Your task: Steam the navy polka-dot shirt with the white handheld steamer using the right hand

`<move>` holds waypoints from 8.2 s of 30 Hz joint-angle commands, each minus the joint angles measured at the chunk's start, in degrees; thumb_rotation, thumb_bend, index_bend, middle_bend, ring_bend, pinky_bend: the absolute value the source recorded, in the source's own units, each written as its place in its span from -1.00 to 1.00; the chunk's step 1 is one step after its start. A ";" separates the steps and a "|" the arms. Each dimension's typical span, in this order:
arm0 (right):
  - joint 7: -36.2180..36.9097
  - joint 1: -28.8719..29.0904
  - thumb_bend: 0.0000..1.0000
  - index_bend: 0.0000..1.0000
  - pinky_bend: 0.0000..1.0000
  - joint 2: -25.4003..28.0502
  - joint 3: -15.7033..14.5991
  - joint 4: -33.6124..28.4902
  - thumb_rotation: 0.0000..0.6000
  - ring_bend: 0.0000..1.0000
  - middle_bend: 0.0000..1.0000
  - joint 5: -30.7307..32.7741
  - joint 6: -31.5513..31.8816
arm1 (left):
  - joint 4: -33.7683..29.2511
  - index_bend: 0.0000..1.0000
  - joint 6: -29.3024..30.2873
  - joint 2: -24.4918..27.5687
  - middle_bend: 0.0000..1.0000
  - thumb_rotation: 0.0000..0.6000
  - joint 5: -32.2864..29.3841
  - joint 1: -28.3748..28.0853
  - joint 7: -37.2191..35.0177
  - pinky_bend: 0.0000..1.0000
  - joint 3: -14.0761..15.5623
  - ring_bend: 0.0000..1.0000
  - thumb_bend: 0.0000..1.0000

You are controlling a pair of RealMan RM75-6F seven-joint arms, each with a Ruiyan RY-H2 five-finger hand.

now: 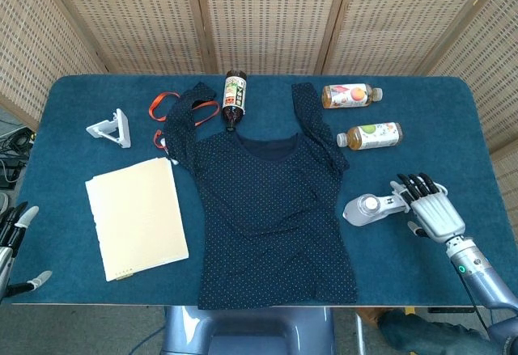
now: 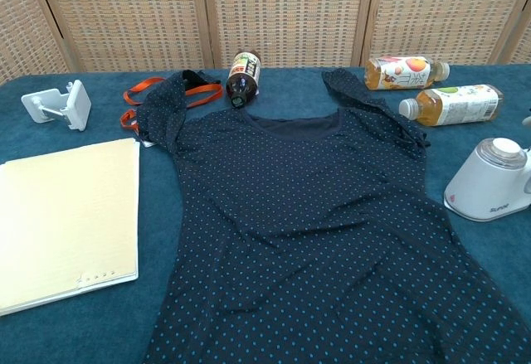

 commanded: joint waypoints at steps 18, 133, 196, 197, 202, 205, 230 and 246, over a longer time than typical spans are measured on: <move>4.46 7.85 -0.08 -0.83 -1.00 -8.77 -2.58 16.13 1.00 -1.00 -1.00 -1.15 -3.81 | 1.07 -1.00 -1.71 -0.78 -1.00 1.00 -3.69 -1.24 0.75 -1.00 -1.14 -1.00 -1.00; 2.11 23.43 1.00 0.20 1.00 -24.95 -6.75 19.94 1.00 0.35 0.12 -4.32 3.92 | 3.98 -1.00 -6.68 -0.65 -1.00 1.00 -4.82 -5.05 -6.38 -1.00 -0.63 -1.00 -1.00; 4.76 18.68 1.00 0.20 1.00 -26.22 -15.83 27.28 1.00 0.36 0.13 -12.85 16.21 | 2.98 -1.00 -3.45 -1.33 -1.00 1.00 -1.90 -4.24 -4.28 -1.00 0.02 -1.00 -1.00; 4.97 18.53 1.00 0.21 1.00 -26.22 -15.34 28.16 1.00 0.36 0.13 -12.14 15.45 | 2.95 -1.00 -3.52 -1.36 -1.00 1.00 -1.93 -4.28 -4.24 -1.00 0.02 -1.00 -1.00; 6.39 17.93 1.00 0.21 1.00 -26.76 -13.12 32.12 1.00 0.36 0.13 -8.93 11.59 | 2.94 -1.00 -3.71 -1.58 -1.00 1.00 -1.89 -4.39 -3.77 -1.00 0.06 -1.00 -1.00; 6.61 17.95 1.00 0.21 1.00 -27.27 -12.02 33.77 1.00 0.36 0.13 -7.46 9.49 | 2.78 -1.00 -3.71 -1.69 -1.00 1.00 -1.90 -4.39 -3.47 -1.00 0.07 -1.00 -1.00; -3.02 29.96 1.00 0.21 1.00 -29.72 5.42 32.74 1.00 0.37 0.14 9.89 -5.44 | 2.84 -1.00 -4.11 -1.32 -1.00 1.00 -3.76 -4.54 -4.32 -1.00 -0.57 -1.00 -1.00; -21.02 30.82 1.00 0.21 1.00 -34.94 7.44 28.56 1.00 0.37 0.14 14.38 -15.26 | 3.51 -1.00 -5.02 -1.07 -1.00 1.00 -5.16 -4.87 -5.97 -1.00 -0.97 -1.00 -1.00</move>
